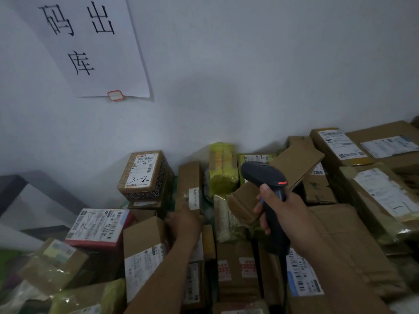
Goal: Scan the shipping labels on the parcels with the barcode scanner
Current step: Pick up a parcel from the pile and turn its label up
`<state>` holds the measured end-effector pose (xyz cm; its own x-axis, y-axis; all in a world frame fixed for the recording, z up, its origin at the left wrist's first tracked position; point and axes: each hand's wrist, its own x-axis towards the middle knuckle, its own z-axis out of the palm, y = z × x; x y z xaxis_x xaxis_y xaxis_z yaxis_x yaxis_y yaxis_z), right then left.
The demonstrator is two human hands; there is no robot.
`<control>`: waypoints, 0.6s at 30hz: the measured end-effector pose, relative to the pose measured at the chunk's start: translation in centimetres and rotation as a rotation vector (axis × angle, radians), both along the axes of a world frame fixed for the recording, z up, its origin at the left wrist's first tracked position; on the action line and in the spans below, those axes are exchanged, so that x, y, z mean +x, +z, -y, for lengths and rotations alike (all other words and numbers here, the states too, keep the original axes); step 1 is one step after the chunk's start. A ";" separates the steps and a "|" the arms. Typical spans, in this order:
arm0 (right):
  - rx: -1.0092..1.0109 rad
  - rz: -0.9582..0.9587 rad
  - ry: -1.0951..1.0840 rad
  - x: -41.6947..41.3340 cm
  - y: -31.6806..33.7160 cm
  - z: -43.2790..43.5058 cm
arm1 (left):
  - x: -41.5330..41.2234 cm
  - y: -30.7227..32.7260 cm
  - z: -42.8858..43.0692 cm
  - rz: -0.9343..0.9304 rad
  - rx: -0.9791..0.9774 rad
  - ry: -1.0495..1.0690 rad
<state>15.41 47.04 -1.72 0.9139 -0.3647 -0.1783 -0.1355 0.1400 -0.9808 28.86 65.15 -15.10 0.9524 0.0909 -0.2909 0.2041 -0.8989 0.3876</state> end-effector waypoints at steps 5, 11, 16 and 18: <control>-0.026 -0.006 0.000 0.2 0.1 -0.6 | 0.7 -0.2 0.0 -0.012 0.049 -0.089; -0.012 0.013 -0.056 -1.1 0.6 -0.3 | -1.8 2.4 0.9 0.467 -0.337 -0.207; 0.011 0.018 -0.209 -3.2 0.9 1.0 | -7.0 10.1 3.5 0.538 -0.649 -0.406; 0.028 0.007 -0.250 -4.1 1.2 1.3 | -7.6 11.2 4.9 0.427 -0.485 -0.608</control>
